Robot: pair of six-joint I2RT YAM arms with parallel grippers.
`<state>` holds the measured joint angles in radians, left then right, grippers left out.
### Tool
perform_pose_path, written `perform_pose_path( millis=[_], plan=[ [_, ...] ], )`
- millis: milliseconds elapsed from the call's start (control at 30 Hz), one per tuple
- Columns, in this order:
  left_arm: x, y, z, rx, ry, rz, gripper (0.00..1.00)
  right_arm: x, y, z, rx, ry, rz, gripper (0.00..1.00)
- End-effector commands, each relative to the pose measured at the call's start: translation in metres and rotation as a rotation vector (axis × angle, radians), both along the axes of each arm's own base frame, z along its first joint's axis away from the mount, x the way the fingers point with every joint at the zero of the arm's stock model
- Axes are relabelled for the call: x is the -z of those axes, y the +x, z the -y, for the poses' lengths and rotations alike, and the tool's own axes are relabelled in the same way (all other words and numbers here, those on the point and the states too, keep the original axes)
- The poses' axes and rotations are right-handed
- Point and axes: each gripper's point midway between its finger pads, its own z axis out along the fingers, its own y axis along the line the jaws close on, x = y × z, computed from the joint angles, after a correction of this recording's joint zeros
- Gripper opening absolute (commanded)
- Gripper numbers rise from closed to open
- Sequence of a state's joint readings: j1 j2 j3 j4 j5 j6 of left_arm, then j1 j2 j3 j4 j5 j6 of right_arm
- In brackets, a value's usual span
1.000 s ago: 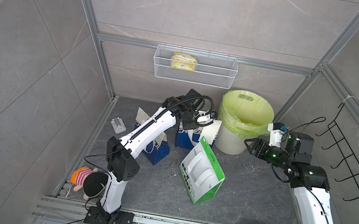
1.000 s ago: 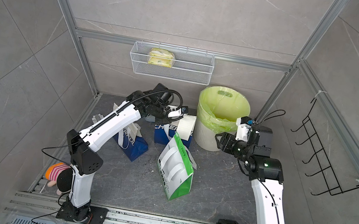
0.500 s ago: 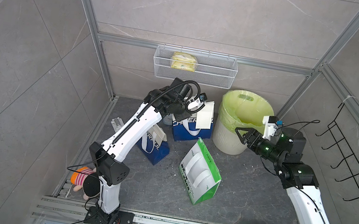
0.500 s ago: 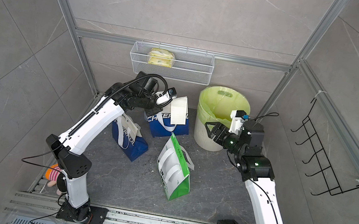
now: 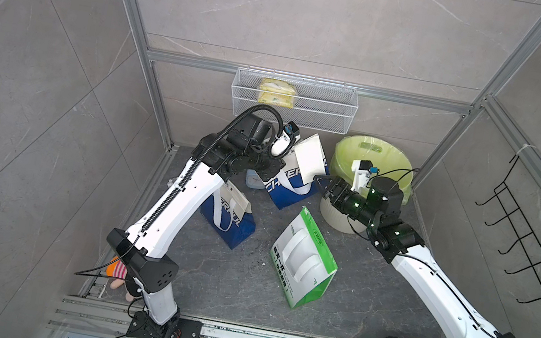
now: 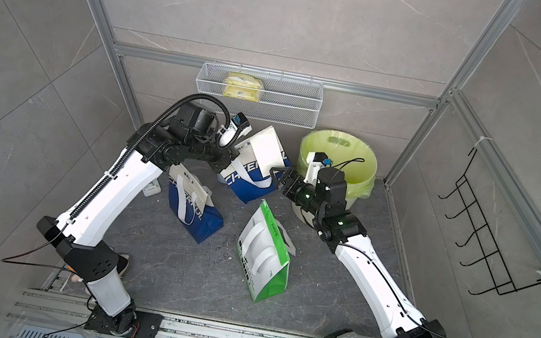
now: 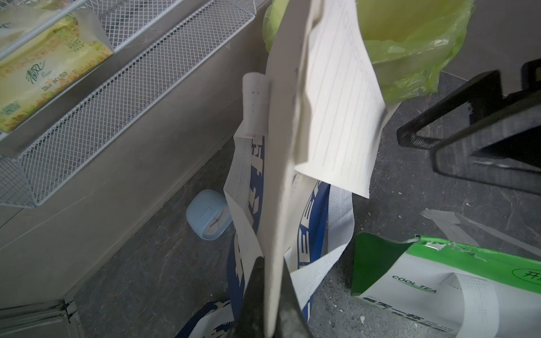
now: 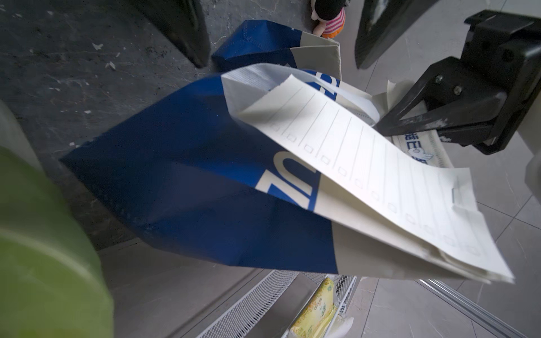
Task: Shred takeout receipts and throw away
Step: Tear off the takeout receipt from the takeout bag.
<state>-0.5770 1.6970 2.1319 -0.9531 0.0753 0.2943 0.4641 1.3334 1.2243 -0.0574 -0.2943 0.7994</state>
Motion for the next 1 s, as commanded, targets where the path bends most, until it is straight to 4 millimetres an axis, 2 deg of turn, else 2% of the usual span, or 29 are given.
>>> perform_pose_path(
  millis=[0,200,367,567,967],
  plan=[
    [-0.042,-0.008,0.003,0.013,-0.142,0.071,0.00,-0.006,0.009,-0.010,0.025,0.059,0.036,0.79],
    [-0.046,-0.013,0.004,0.031,-0.163,0.073,0.00,-0.017,0.013,-0.019,0.009,0.131,0.103,0.77],
    [-0.040,-0.009,0.002,0.014,-0.144,0.063,0.00,-0.025,0.005,-0.021,0.006,0.120,0.139,0.74],
    [-0.033,-0.003,-0.005,-0.018,-0.115,0.063,0.00,-0.016,-0.003,-0.008,0.042,0.036,0.121,0.72],
    [-0.024,0.001,-0.010,-0.035,-0.074,0.061,0.00,-0.002,0.001,0.004,0.088,-0.131,0.066,0.64]
  ],
)
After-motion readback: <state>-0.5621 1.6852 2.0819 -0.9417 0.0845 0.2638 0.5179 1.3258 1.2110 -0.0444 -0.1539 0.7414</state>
